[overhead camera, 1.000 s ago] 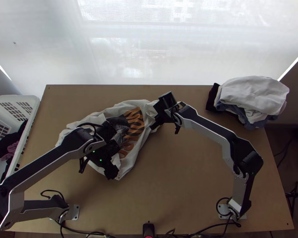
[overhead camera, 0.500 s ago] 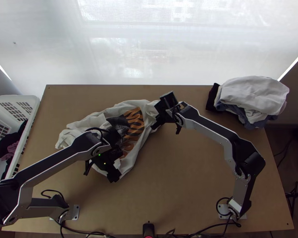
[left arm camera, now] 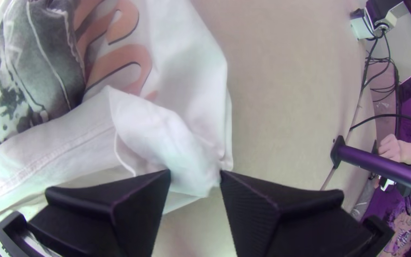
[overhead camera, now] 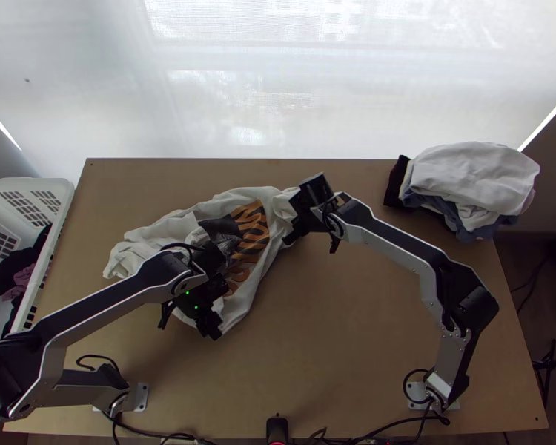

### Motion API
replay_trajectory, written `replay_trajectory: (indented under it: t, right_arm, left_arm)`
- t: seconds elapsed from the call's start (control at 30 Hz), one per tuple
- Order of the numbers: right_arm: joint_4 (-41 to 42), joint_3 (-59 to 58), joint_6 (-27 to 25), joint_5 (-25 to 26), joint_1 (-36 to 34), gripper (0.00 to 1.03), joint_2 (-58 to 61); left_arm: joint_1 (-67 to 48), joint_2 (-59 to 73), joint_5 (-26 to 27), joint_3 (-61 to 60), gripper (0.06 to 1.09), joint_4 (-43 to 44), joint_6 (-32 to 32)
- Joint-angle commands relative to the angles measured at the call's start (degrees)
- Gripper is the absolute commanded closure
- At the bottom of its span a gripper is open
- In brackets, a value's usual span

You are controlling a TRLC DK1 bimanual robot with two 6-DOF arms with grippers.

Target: Fold the t-shirt

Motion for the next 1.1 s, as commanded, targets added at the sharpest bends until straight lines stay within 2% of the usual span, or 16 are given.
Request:
replay_trajectory:
  t: [0.0, 0.1, 0.17, 0.47, 0.73, 1.07]
  right_arm:
    - [0.1, -0.8, -0.1, -0.1, 0.1, 1.0, -0.7]
    - [0.1, -1.2, -0.1, -0.1, 0.1, 1.0, -1.1]
    - [0.1, -1.6, -0.1, -0.1, 0.1, 1.0, -1.5]
    - [-0.6, -3.1, -0.1, -0.1, -3.4, 1.0, -7.5]
    - [-1.5, -2.0, 0.0, -0.1, -10.6, 1.0, -18.1]
    - [-5.6, -0.3, 0.8, -0.1, -15.5, 1.0, -29.4]
  left_arm:
    - [0.5, 0.6, -0.3, -0.1, 0.83, 0.8, 1.2]
    - [0.7, 0.6, -0.2, -0.1, 1.0, 0.9, 1.4]
    - [0.9, 0.5, -0.1, 0.0, 1.05, 0.8, 1.6]
    - [6.5, -2.8, -0.1, 8.2, 1.05, -5.3, 1.6]
    - [19.4, -8.4, 0.0, 20.3, 1.05, -9.8, 1.6]
    - [35.4, -12.3, 0.1, 40.2, 1.05, -11.9, 1.1]
